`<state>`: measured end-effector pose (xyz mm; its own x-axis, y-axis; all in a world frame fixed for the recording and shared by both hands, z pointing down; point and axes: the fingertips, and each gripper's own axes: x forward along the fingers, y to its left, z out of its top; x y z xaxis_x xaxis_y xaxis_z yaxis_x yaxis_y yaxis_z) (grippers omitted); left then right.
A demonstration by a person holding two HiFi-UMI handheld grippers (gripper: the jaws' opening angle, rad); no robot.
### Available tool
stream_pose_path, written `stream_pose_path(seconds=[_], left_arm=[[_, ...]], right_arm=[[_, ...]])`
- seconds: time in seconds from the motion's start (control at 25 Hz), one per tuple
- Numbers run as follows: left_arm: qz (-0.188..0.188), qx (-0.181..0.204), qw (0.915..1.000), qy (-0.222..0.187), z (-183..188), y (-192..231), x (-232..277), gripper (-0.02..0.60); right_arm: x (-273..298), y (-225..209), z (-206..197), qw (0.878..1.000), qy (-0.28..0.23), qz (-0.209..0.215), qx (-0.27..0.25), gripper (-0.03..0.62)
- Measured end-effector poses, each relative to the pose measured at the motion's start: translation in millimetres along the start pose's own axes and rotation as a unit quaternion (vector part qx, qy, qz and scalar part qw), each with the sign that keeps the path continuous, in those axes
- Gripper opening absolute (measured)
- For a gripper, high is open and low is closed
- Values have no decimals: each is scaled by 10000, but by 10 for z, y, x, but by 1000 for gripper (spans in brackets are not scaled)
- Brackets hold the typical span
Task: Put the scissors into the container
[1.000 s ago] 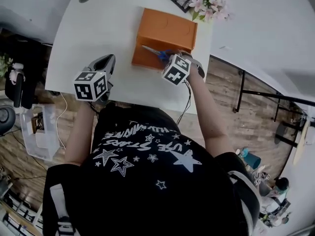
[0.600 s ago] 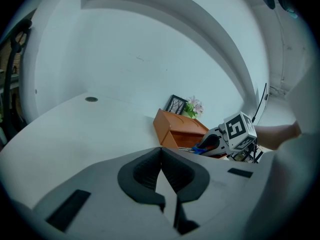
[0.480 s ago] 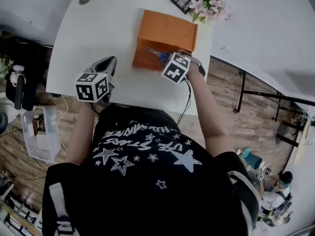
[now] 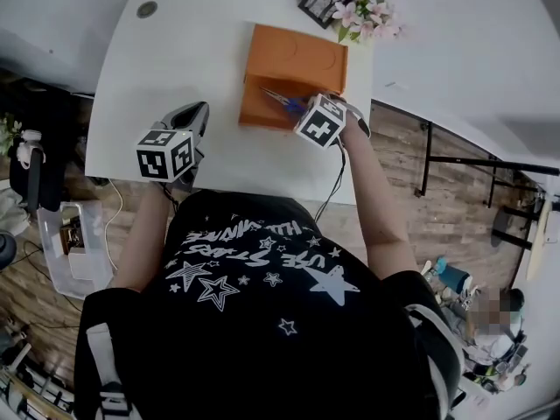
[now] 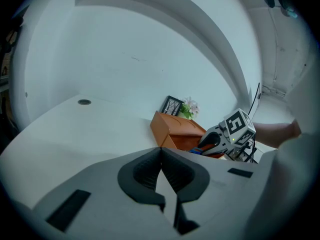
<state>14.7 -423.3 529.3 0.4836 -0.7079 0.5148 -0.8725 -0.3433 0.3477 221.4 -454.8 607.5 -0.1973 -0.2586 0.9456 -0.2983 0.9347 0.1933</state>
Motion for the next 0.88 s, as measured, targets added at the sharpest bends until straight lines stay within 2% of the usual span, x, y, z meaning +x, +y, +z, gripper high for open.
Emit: stream_pose_path(seconds=[0.2, 0.4, 0.64, 0.88], left_arm=[[-172, 120, 9998, 5, 78, 18, -68, 18], [-392, 258, 9989, -58, 163, 4, -185, 18], [-745, 437, 9963, 13, 176, 72, -315, 18], [-1143, 653, 9913, 88, 156, 93, -541, 18]], right_arm=[[-170, -62, 4, 9989, -17, -314, 340, 109], [-448, -124, 150, 9899, -612, -743, 1041, 101], [-779, -52, 197, 9642, -1021, -1593, 1858, 74], [-1045, 282, 168, 9288, -1218, -2147, 2763, 64]])
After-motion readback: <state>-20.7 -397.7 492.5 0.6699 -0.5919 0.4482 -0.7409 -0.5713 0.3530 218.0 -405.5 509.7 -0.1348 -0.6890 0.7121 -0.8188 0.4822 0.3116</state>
